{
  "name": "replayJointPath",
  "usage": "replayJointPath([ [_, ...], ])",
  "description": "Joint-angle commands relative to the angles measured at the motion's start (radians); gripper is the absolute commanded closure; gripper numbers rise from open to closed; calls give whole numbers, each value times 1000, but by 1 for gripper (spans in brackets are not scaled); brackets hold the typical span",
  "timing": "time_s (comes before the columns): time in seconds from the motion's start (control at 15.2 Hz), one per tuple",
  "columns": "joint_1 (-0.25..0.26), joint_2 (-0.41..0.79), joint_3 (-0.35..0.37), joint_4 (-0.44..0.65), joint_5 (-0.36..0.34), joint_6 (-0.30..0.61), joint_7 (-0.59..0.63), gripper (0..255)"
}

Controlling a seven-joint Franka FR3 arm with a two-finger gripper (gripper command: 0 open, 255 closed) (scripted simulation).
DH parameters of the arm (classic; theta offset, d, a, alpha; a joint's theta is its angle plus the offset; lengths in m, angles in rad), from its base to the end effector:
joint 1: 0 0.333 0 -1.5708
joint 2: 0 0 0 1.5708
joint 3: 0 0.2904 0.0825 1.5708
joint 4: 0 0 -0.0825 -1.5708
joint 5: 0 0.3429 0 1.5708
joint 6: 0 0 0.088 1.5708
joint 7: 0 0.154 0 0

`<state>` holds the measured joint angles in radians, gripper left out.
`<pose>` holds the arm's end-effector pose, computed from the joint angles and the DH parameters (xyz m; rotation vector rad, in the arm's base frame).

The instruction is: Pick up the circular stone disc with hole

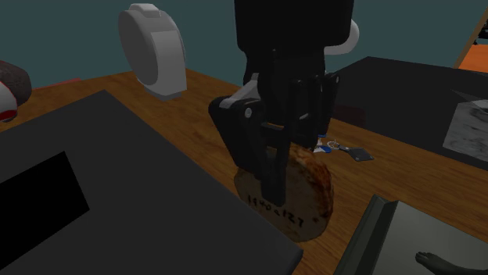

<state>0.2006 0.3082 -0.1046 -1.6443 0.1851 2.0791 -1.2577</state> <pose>0.6178 0.0815 0.3937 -2.4743 -1.8438 -0.2818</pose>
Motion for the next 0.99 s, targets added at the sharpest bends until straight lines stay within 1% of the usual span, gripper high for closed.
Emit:
replayJointPath([
  [0.0, 0, -3, 0, -5, -1, 2, 0, 255],
  [0.92, -3, -24, -5, 153, -15, -175, 27, 255],
])
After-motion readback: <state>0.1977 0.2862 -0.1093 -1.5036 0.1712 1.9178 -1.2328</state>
